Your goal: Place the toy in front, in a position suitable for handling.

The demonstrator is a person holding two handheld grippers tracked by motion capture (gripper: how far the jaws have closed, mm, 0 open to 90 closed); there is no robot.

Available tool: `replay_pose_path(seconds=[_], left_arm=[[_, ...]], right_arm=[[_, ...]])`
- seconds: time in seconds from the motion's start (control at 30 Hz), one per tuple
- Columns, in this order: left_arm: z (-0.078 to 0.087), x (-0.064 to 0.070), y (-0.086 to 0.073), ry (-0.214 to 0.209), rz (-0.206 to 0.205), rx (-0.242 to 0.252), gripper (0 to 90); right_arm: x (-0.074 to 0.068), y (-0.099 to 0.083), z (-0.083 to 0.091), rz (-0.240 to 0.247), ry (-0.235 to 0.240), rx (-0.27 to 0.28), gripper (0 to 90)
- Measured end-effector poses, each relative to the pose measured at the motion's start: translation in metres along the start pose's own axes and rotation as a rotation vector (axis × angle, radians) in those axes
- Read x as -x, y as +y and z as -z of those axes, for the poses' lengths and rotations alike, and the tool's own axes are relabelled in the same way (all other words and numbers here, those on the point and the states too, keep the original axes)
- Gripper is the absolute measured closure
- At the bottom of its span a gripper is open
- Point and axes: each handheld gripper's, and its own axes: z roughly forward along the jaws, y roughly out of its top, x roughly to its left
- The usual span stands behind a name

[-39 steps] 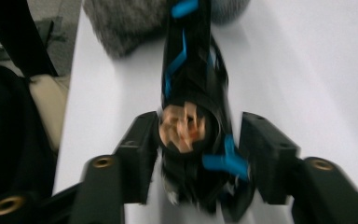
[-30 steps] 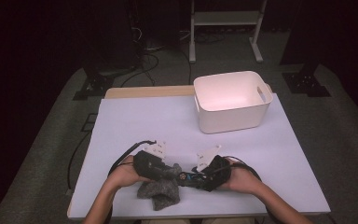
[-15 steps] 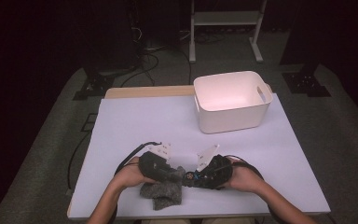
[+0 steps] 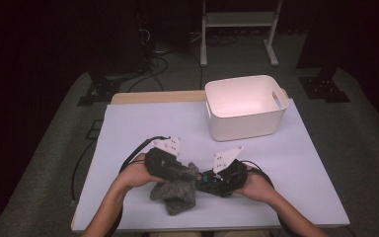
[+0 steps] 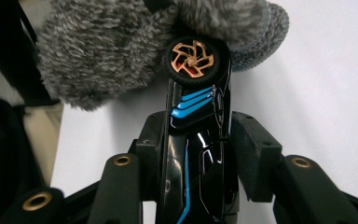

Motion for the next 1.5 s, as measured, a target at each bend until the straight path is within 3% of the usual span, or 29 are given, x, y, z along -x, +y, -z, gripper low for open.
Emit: replay_pose_path(seconds=[0.13,0.33,1.03,1.33,1.5], left_arm=[[-0.003,0.001,0.006,-0.003,-0.014,-0.019,77.5],[-0.024,-0.003,0.005,-0.035,0.001,-0.039,77.7],[-0.025,0.005,0.023,-0.058,-0.049,-0.033,77.5],[-0.029,0.007,0.021,-0.06,-0.049,-0.036,77.5],[-0.023,0.007,0.029,-0.053,-0.062,-0.022,77.6]], right_arm=[[0.002,-0.003,0.004,-0.006,-0.006,0.035,56.7],[-0.002,-0.016,0.003,-0.009,-0.025,-0.02,56.6],[-0.008,-0.014,0.018,0.022,-0.041,-0.072,56.8],[-0.011,-0.018,0.023,0.034,-0.06,-0.057,56.9],[-0.01,-0.02,0.026,0.011,-0.052,-0.01,57.1]])
